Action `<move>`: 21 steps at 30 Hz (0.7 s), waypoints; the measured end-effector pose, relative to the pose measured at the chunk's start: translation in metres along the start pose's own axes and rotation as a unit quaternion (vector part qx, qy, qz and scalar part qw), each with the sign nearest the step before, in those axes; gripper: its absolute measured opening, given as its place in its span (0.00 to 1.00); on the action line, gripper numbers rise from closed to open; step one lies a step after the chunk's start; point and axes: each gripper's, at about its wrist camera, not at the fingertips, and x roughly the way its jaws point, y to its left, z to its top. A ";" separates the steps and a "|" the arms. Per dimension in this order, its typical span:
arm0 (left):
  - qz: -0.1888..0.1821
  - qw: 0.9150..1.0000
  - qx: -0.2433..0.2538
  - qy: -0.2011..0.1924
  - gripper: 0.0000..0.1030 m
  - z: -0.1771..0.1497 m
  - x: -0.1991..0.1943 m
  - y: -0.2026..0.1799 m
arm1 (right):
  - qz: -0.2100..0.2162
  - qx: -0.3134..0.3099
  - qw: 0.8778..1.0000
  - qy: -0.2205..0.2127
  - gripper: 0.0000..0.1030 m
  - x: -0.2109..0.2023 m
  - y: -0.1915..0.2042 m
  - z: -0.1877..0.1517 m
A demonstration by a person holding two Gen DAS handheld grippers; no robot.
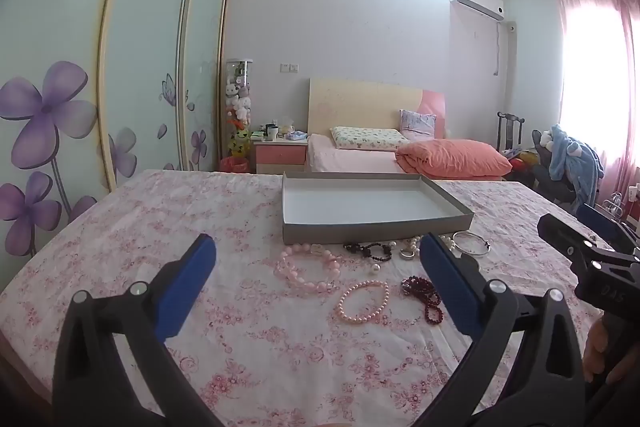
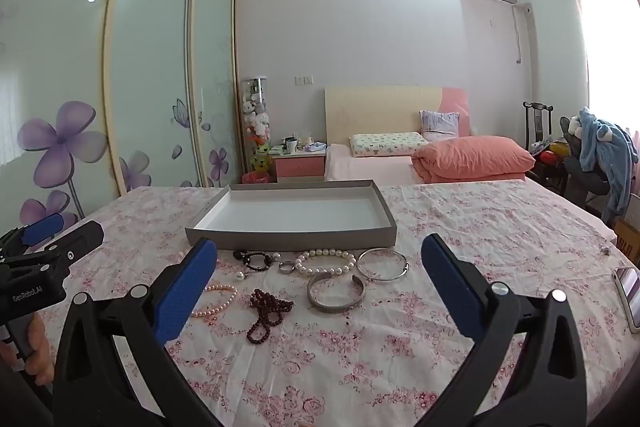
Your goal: Organize jewelry
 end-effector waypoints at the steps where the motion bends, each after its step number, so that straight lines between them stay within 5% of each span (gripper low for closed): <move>1: 0.000 1.000 0.001 -0.001 0.96 0.000 0.000 0.000 | 0.000 0.000 1.000 0.000 0.98 0.000 0.000 0.000; 21: 0.001 1.000 0.001 0.002 0.96 0.000 0.000 0.000 | 0.000 0.000 1.000 0.002 0.98 0.001 0.001 -0.001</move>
